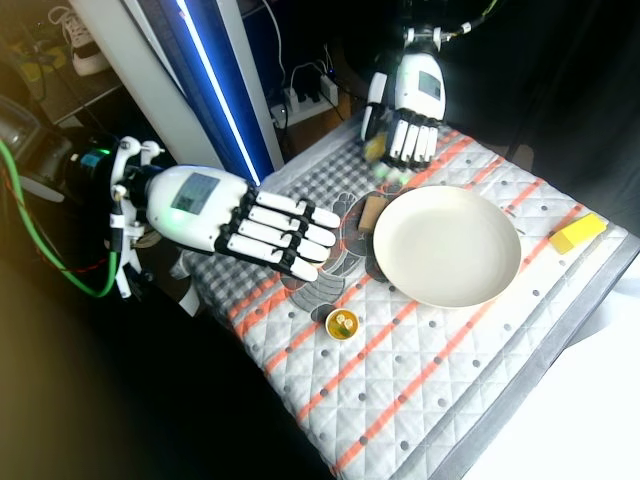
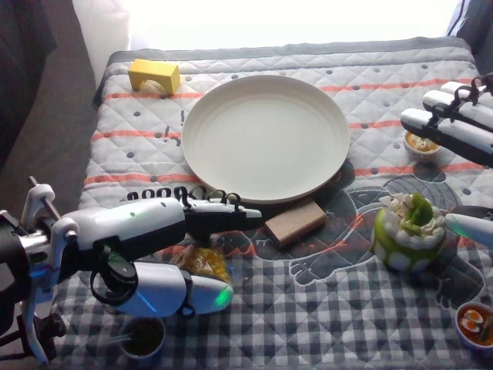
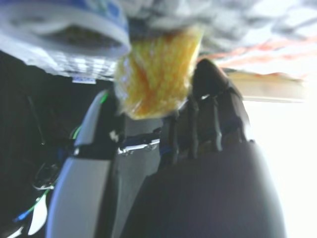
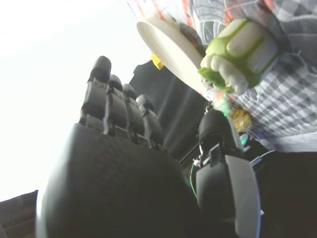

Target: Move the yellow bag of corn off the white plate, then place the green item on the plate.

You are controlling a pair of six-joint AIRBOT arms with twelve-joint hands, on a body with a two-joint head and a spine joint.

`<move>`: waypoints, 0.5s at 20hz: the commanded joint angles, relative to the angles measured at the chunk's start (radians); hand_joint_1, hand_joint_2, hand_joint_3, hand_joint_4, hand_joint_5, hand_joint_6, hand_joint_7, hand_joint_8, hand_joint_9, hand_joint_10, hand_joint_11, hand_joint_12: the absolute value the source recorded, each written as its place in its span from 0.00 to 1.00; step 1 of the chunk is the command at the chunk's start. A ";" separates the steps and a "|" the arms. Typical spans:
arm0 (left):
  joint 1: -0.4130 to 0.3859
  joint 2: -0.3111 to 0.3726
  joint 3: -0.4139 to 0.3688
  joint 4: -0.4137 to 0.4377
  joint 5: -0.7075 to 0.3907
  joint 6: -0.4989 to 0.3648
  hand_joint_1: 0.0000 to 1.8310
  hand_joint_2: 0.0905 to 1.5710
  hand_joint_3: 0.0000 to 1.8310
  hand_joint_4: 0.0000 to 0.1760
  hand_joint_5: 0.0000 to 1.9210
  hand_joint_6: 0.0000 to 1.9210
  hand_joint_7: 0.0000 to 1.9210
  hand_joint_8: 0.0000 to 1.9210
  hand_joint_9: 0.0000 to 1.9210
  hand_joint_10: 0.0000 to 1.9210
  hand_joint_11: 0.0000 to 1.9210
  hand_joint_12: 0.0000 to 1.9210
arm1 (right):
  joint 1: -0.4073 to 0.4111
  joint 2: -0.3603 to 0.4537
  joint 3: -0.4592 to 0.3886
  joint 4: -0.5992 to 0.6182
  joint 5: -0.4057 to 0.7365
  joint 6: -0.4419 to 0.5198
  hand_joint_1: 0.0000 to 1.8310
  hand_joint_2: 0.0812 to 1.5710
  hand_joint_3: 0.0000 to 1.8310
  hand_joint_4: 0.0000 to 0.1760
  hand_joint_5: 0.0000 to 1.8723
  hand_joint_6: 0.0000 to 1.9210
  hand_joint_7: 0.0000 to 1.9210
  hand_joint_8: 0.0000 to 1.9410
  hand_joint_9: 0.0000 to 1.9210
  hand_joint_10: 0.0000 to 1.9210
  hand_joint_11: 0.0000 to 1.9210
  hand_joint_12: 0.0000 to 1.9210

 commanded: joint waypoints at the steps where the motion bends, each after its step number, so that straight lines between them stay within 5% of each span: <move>1: -0.003 -0.005 0.001 -0.011 -0.106 -0.008 0.23 0.78 0.00 0.07 0.06 0.00 0.01 0.00 0.00 0.00 0.00 0.32 | 0.007 0.001 0.004 -0.008 0.122 0.002 0.23 0.83 0.00 0.31 0.00 0.00 0.00 0.00 0.00 0.00 0.00 0.34; 2: -0.002 -0.004 0.002 -0.018 -0.116 -0.008 0.23 0.77 0.00 0.13 0.05 0.00 0.00 0.00 0.00 0.00 0.00 0.22 | 0.005 0.001 0.004 -0.009 0.121 0.008 0.22 0.82 0.00 0.33 0.00 0.00 0.00 0.00 0.00 0.00 0.00 0.34; 4: 0.003 0.008 0.002 -0.043 -0.155 -0.008 0.23 0.75 0.00 0.24 0.03 0.00 0.00 0.00 0.00 0.00 0.00 0.03 | -0.004 0.001 0.011 -0.020 0.121 0.050 0.22 0.82 0.00 0.22 0.00 0.00 0.00 0.00 0.00 0.00 0.00 0.32; 5: 0.007 0.016 0.005 -0.073 -0.193 -0.008 0.25 0.75 0.00 0.27 0.04 0.00 0.00 0.00 0.00 0.00 0.00 0.01 | -0.016 -0.002 0.031 -0.048 0.121 0.132 0.25 0.81 0.00 0.20 0.00 0.00 0.00 0.00 0.00 0.00 0.00 0.27; 6: 0.009 0.020 0.008 -0.093 -0.219 -0.008 0.23 0.76 0.00 0.15 0.05 0.01 0.00 0.00 0.00 0.00 0.02 0.01 | -0.026 -0.007 0.049 -0.067 0.121 0.190 0.24 0.80 0.00 0.29 0.00 0.00 0.00 0.00 0.00 0.00 0.00 0.21; 7: 0.009 0.021 0.014 -0.113 -0.247 -0.008 0.16 0.79 0.01 0.32 0.04 0.00 0.00 0.00 0.00 0.00 0.00 0.01 | -0.035 -0.014 0.065 -0.088 0.118 0.248 0.26 0.78 0.00 0.56 0.00 0.00 0.00 0.00 0.00 0.00 0.00 0.15; 8: 0.006 0.021 0.024 -0.130 -0.268 -0.008 0.13 0.81 0.02 0.37 0.02 0.00 0.00 0.00 0.00 0.00 0.00 0.00 | -0.038 -0.019 0.074 -0.096 0.110 0.270 0.27 0.77 0.00 0.60 0.00 0.00 0.00 0.00 0.01 0.00 0.00 0.27; 9: 0.005 0.020 0.025 -0.133 -0.271 -0.008 0.13 0.81 0.02 0.37 0.02 0.00 0.00 0.00 0.00 0.00 0.00 0.00 | -0.038 -0.021 0.075 -0.097 0.108 0.272 0.27 0.77 0.00 0.60 0.00 0.00 0.00 0.00 0.01 0.00 0.00 0.27; 10: 0.002 0.015 0.035 -0.155 -0.298 -0.009 0.11 0.82 0.02 0.26 0.02 0.01 0.00 0.00 0.00 0.00 0.00 0.00 | -0.035 -0.029 0.080 -0.103 0.091 0.273 0.27 0.77 0.00 0.58 0.00 0.00 0.00 0.00 0.02 0.01 0.00 0.36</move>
